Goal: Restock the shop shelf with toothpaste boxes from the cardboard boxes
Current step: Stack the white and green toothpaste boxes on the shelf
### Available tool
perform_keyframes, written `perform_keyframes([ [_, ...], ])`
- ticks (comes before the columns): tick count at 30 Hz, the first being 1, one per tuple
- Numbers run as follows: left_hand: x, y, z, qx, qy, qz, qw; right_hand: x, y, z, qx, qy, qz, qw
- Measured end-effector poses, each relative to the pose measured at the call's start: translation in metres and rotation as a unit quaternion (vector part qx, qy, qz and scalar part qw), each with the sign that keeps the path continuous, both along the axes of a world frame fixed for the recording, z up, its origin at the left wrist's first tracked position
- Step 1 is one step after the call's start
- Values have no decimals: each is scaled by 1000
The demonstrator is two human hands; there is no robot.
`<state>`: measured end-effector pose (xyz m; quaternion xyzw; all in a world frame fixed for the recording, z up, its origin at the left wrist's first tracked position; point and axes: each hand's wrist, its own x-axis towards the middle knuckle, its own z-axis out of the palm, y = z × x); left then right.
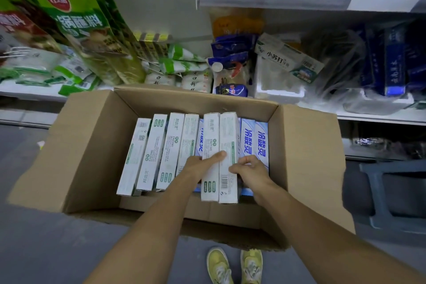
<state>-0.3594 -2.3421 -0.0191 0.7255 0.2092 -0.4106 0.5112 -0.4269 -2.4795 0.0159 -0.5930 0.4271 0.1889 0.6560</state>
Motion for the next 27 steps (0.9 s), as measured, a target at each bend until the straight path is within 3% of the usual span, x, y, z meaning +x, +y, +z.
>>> perform_keyframes([
  [4,-3,10,9,-96,77,37,992,0,7,18,13,-43,22,999],
  [7,-13,15,27,-192,90,110,971,1,6,35,35,-73,45,996],
  [13,-30,9,74,-272,71,194,940,3,1,86,40,-88,142,985],
  [21,-35,14,173,-306,25,182,934,5,-18,183,-71,-152,205,964],
  [27,-39,27,243,-314,-54,170,932,-2,-23,271,-230,-209,257,915],
])
